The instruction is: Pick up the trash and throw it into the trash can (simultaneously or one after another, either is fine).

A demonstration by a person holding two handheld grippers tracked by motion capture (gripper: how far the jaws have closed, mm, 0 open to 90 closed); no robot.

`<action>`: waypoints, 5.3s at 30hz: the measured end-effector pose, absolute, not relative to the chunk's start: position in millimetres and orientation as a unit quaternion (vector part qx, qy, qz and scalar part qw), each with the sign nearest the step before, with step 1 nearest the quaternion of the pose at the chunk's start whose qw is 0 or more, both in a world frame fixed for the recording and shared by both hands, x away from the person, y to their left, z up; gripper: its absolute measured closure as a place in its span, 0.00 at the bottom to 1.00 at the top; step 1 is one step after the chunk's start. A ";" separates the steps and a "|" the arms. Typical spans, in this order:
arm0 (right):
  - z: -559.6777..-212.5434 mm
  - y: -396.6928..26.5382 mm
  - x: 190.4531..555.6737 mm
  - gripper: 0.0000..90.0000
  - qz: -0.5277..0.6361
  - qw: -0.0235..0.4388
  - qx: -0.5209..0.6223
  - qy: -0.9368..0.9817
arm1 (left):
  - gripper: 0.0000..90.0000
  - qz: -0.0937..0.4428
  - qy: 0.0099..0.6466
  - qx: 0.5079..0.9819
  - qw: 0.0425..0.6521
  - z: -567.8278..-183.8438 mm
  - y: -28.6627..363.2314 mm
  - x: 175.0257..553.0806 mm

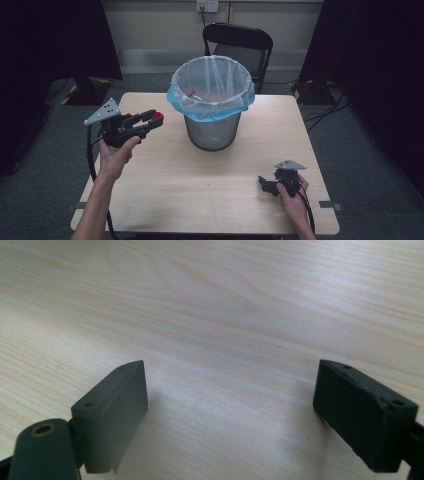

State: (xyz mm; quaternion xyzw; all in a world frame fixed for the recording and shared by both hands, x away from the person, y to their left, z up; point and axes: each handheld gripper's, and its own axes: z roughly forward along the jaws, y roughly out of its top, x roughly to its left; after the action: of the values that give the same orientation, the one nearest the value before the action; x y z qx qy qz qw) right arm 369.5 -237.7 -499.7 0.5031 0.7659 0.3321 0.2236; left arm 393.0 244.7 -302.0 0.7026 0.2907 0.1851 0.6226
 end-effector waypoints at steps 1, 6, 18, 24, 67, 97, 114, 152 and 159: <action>-499.7 -237.7 369.5 0.15 0.332 0.224 0.503 0.766 | 0.66 0.182 0.287 0.700 0.628 -300.3 243.5 393.5; -499.7 -237.7 369.5 0.15 0.332 0.224 0.503 0.766 | 0.66 0.185 0.280 0.699 0.631 -291.3 239.0 395.5; -499.7 -237.7 369.5 0.15 0.332 0.224 0.503 0.766 | 0.66 0.197 0.272 0.690 0.642 -268.4 236.0 401.6; -499.7 -237.7 369.5 0.15 0.332 0.224 0.503 0.766 | 0.66 0.199 0.262 0.687 0.648 -255.1 228.8 406.6; -499.7 -237.7 369.4 0.15 0.332 0.224 0.503 0.766 | 0.66 0.196 0.240 0.725 0.615 -227.2 152.7 463.0; -499.7 -237.7 369.4 0.15 0.332 0.224 0.503 0.766 | 0.24 0.178 0.277 0.744 0.582 -243.0 138.9 490.7; -499.7 -237.7 369.4 0.15 0.332 0.224 0.503 0.766 | 0.19 0.180 0.281 0.730 0.596 -237.9 167.4 472.6; -499.7 -237.7 369.4 0.15 0.332 0.224 0.503 0.766 | 0.18 0.197 0.310 0.734 0.571 -264.5 228.4 438.7; -499.7 -237.7 369.4 0.15 0.332 0.224 0.503 0.766 | 0.19 0.203 0.318 0.735 0.563 -280.0 237.4 431.5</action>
State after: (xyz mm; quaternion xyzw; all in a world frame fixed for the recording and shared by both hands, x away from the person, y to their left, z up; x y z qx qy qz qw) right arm 369.4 -237.7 -499.7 0.5031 0.7659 0.3321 0.2236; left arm 431.5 237.4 -280.0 0.7350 0.3184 0.2027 0.5633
